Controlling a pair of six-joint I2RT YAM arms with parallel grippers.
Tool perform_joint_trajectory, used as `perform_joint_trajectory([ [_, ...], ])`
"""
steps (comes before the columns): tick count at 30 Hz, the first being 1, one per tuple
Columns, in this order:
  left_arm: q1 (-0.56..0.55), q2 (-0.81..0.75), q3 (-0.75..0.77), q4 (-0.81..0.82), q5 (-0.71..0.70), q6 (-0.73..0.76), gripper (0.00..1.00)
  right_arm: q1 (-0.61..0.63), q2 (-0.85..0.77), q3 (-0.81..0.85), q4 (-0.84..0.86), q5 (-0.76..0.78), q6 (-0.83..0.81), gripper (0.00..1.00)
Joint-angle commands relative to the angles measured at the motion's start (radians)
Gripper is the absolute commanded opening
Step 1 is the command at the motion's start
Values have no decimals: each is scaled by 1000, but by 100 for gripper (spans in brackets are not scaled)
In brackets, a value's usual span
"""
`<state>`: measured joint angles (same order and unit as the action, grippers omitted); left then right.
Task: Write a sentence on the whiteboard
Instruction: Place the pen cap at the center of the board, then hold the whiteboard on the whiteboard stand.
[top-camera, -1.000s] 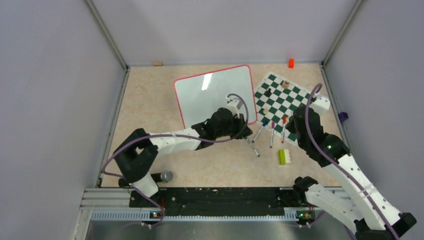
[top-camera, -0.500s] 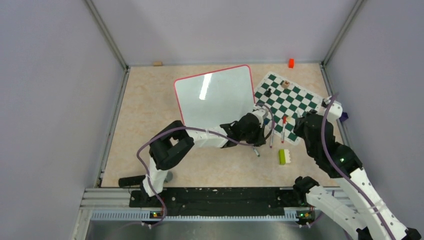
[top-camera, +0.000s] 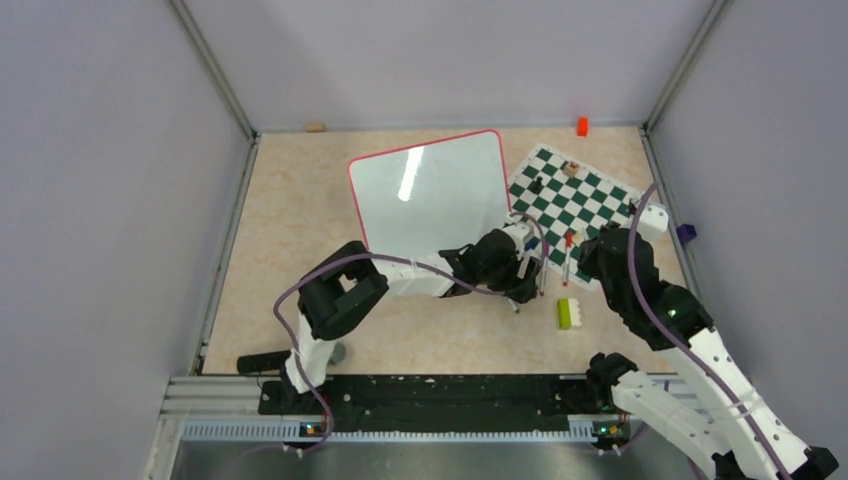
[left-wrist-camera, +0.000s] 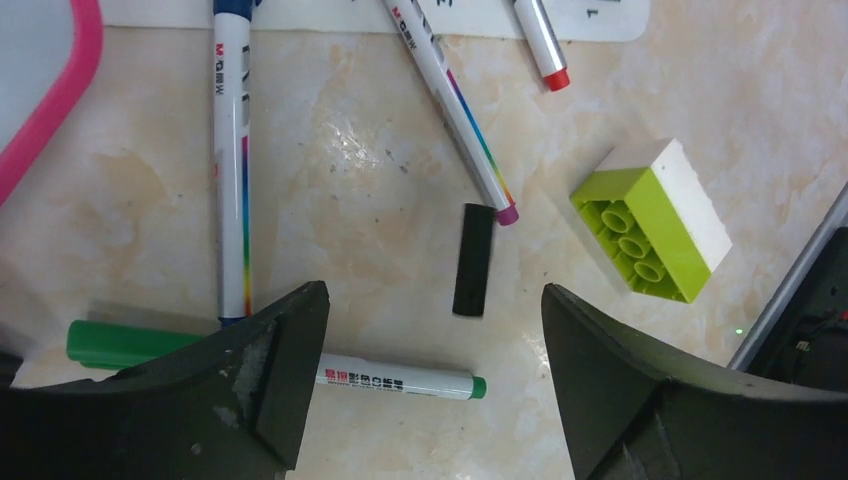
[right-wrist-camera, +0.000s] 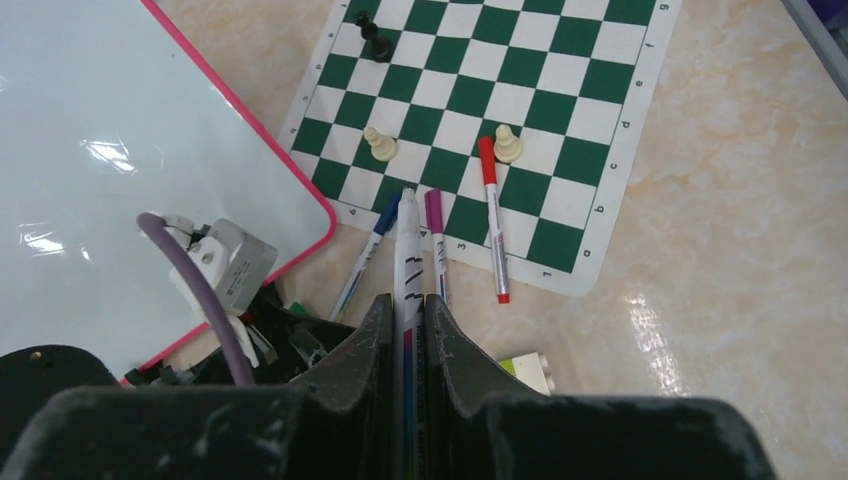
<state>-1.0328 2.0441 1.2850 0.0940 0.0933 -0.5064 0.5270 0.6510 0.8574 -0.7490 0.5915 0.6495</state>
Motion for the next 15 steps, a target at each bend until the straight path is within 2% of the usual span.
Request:
perform_joint_trajectory([
  [1,-3,-114,-38,55,-8,26,86,-6,7,27,-14,-24,-9,0],
  [9,-3,-334,-152,72,-26,24,88,-5,45,74,-119,-84,16,0],
  [15,3,-547,-233,-33,-163,55,87,-5,174,123,-208,-202,63,0],
])
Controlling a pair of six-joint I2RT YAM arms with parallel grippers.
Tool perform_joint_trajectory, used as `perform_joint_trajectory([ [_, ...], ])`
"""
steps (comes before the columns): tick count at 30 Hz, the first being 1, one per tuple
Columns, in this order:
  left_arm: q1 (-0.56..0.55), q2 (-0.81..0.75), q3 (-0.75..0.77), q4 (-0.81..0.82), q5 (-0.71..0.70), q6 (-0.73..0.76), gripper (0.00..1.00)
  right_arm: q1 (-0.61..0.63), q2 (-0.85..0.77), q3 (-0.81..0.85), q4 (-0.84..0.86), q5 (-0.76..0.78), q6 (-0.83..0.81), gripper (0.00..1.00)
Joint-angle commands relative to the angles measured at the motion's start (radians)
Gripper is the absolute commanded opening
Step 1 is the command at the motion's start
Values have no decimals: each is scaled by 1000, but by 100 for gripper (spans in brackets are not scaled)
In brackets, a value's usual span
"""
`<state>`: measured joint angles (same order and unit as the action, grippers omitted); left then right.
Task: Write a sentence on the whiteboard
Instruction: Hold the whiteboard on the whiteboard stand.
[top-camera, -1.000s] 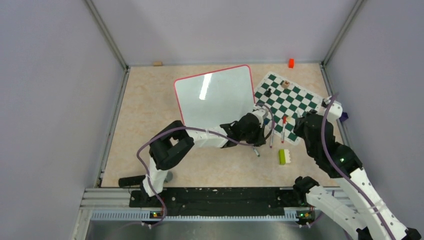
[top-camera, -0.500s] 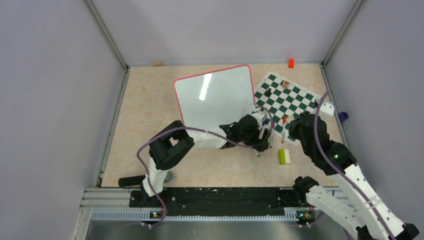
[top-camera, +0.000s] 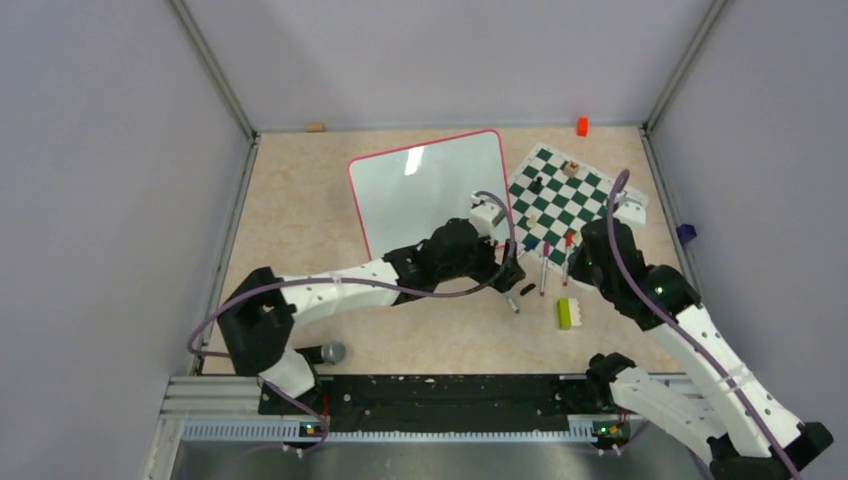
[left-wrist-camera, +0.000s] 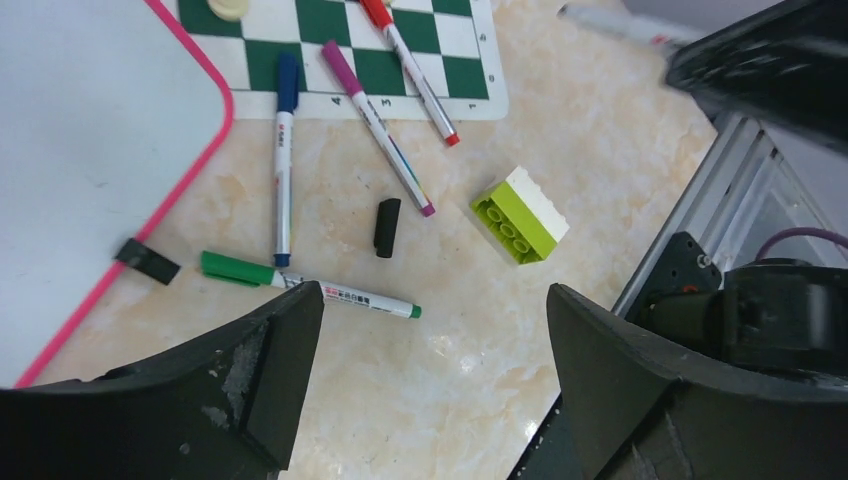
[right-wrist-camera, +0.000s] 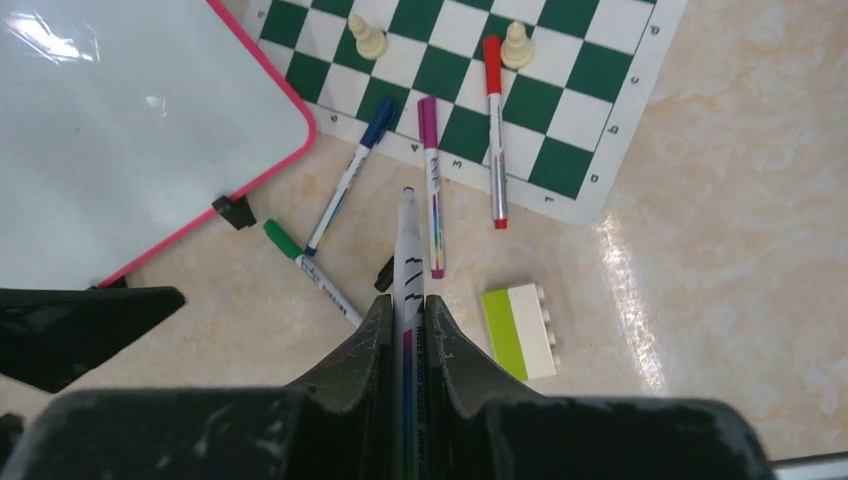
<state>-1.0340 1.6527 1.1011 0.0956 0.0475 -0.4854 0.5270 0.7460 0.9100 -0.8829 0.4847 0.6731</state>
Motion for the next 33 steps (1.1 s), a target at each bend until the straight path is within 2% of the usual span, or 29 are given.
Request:
perform_joint_trajectory([
  [1,6,-196,-69,-42,-145,46,87,-5,108,75,-87,-123,40,0],
  [8,14,-472,-226,-115,-310,90,86,-5,324,112,-160,-215,18,0],
  [12,31,-611,-292,-211,-438,51,87,-5,390,142,-159,-302,-25,0],
  [19,53,-861,-445,-307,-497,-63,88,-8,420,162,-87,-409,-60,0],
  [24,56,-951,-469,-496,-579,-172,88,-8,383,138,16,-478,-55,0],
  [28,56,-1014,-509,-553,-591,-180,88,-9,346,111,82,-459,-64,0],
  [31,56,-1082,-578,-473,-457,-28,88,-8,337,101,122,-526,-116,0],
  [33,57,-1126,-622,-431,-463,-2,88,-8,334,95,134,-541,-141,0],
])
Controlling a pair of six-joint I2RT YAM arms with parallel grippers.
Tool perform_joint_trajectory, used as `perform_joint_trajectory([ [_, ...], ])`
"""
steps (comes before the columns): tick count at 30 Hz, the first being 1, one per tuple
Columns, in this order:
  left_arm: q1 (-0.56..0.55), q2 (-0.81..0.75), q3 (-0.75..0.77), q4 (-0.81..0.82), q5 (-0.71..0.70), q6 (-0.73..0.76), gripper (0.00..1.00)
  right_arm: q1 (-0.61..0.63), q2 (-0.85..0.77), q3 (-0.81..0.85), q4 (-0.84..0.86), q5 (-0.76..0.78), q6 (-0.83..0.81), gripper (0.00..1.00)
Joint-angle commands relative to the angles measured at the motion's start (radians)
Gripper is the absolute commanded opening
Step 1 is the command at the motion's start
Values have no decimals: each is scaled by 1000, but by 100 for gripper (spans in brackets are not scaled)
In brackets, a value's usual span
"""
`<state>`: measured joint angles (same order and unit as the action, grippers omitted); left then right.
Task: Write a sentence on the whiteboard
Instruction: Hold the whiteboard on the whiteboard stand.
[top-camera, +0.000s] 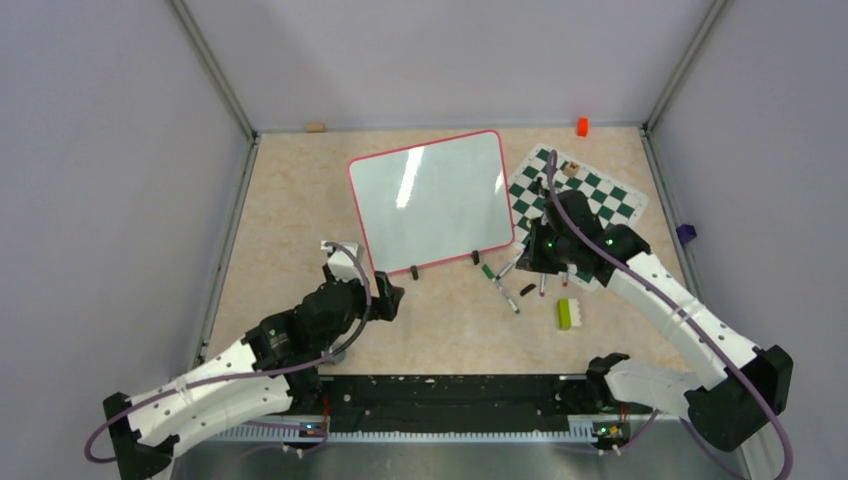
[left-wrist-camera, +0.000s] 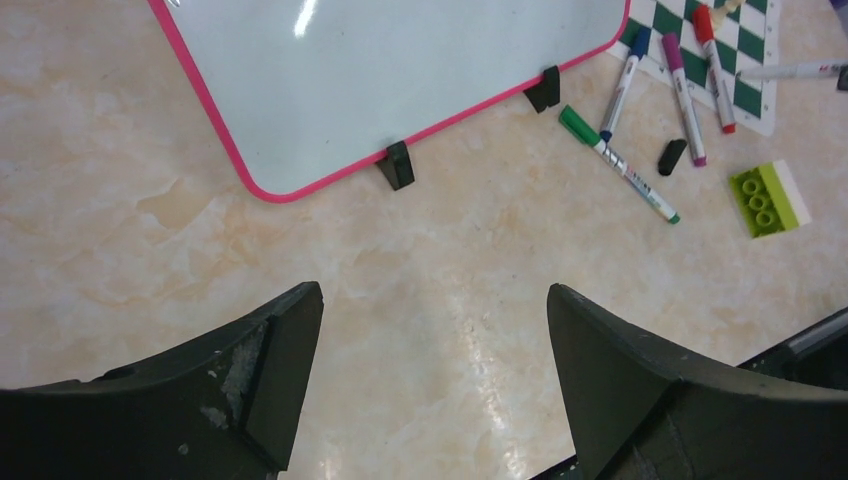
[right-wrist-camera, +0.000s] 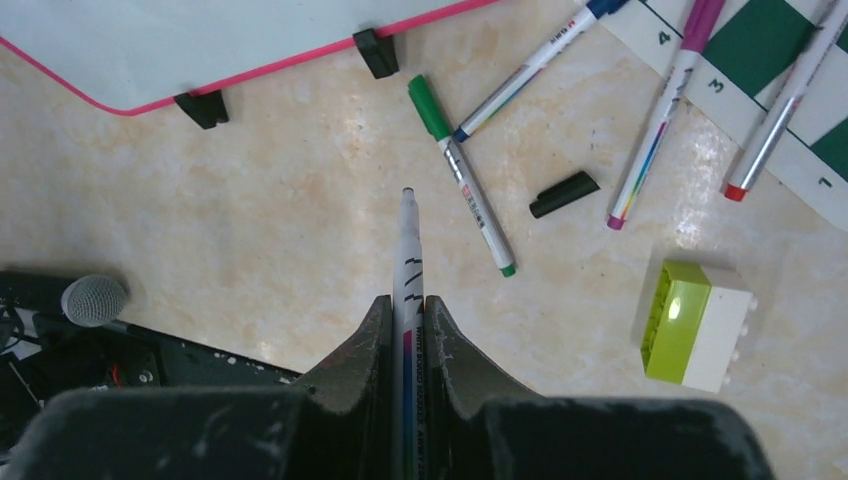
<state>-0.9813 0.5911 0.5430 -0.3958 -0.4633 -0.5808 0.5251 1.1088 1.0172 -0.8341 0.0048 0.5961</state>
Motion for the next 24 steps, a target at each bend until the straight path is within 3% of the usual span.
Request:
perform_joint_trajectory([
  [1,3,-82,-72,65,44,95,88,-6,-33,-18,91,-58,-74,0],
  [7,6,-96,-113,163,18,143,94,-7,-117,-21,113,84,-100,0],
  [10,57,-43,-124,251,51,203,96,-6,-181,-49,178,68,-144,0],
  [16,449,61,-151,433,439,169,92,-7,-245,-99,310,79,-160,0],
  [21,618,70,-132,530,608,203,94,-6,-181,-67,332,114,-207,0],
  [24,735,160,-104,585,718,168,93,-7,-130,-26,335,117,-231,0],
])
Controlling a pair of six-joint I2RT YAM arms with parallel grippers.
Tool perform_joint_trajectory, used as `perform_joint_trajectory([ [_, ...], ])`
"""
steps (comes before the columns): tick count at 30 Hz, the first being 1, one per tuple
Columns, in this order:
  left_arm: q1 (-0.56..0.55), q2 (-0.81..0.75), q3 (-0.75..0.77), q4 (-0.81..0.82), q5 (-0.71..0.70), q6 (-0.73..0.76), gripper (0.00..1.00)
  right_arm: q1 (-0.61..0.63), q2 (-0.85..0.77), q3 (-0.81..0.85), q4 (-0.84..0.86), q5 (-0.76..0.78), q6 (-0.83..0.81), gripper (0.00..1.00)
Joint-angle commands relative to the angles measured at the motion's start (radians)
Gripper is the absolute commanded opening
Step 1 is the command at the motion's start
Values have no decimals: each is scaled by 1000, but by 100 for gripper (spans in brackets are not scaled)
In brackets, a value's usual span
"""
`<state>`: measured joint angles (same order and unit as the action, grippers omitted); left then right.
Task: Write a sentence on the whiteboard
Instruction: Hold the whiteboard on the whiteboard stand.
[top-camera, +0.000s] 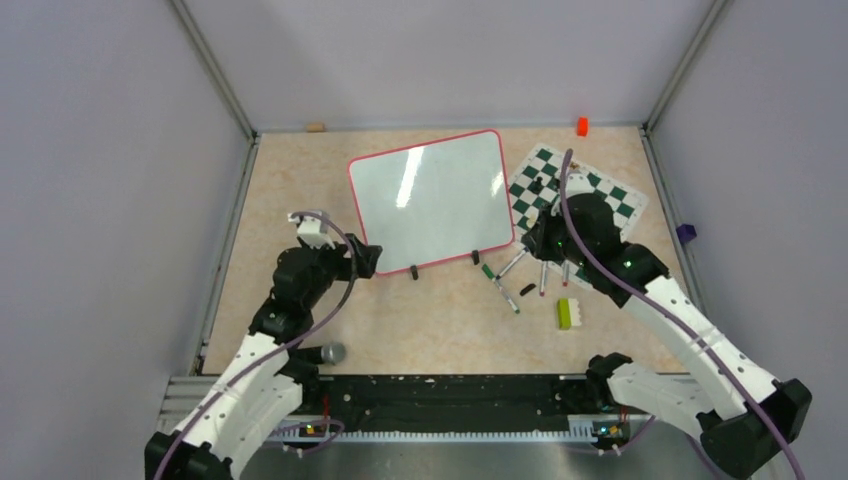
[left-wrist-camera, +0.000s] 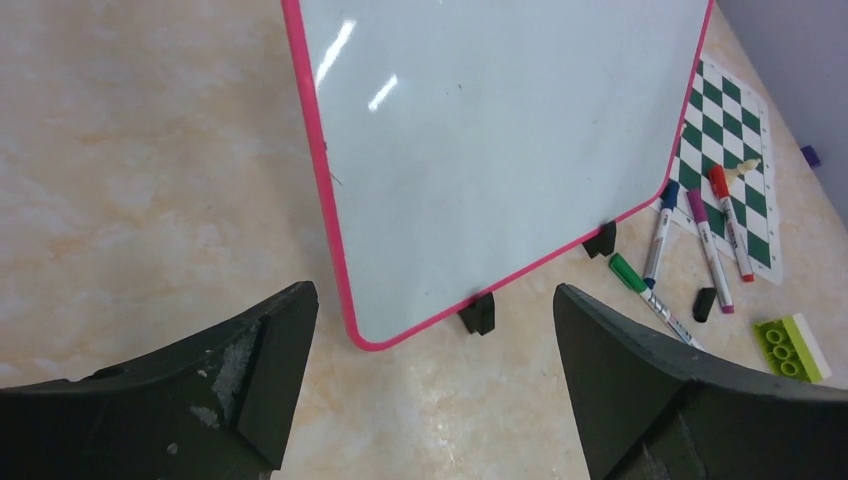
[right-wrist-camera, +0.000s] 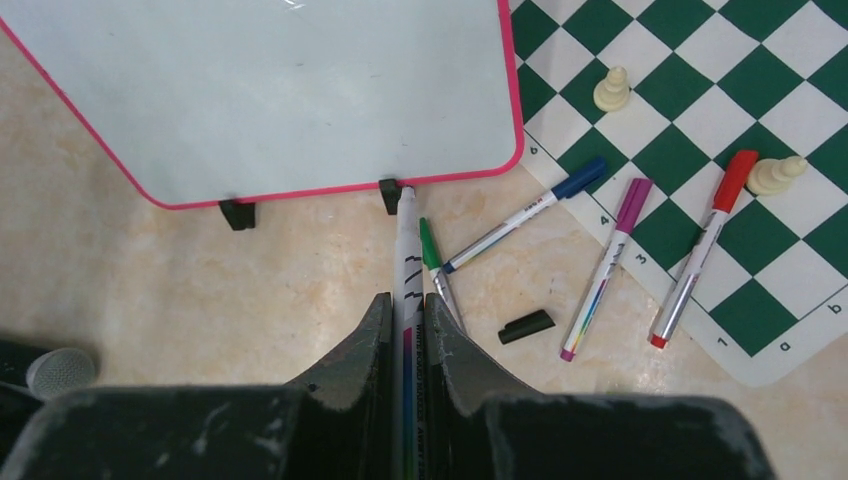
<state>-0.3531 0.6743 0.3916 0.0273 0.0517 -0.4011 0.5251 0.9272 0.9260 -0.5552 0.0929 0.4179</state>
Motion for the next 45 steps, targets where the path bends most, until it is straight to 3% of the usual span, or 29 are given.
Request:
perform_joint_trajectory([
  [1,140,109,48,187,228,-31,92,-7,66,78,59,27,-59,0],
  [8,337,226,17,417,363,-186,99,-8,122,134,78,-5,-70,0],
  [13,451,398,103,488,662,-265,90,-8,117,118,105,-14,-73,0],
  [16,480,420,72,581,669,-305,98,-8,113,111,123,-13,-71,0],
  [20,559,424,33,640,663,-291,99,-8,113,115,137,-29,-60,0],
  [26,574,485,46,660,660,-238,99,-7,114,118,140,-45,-54,0],
  [31,575,534,-16,830,696,-263,97,-8,115,116,151,-67,-43,0],
  [34,574,539,-5,721,664,-259,98,-8,115,115,158,-84,-38,0],
  [37,572,577,-56,927,795,-280,99,-8,110,113,158,-89,-33,0],
  [41,572,630,-67,993,823,-287,99,-8,97,108,163,-89,-30,0],
  [45,572,758,-58,1203,894,-403,99,-8,86,110,164,-89,-35,0],
])
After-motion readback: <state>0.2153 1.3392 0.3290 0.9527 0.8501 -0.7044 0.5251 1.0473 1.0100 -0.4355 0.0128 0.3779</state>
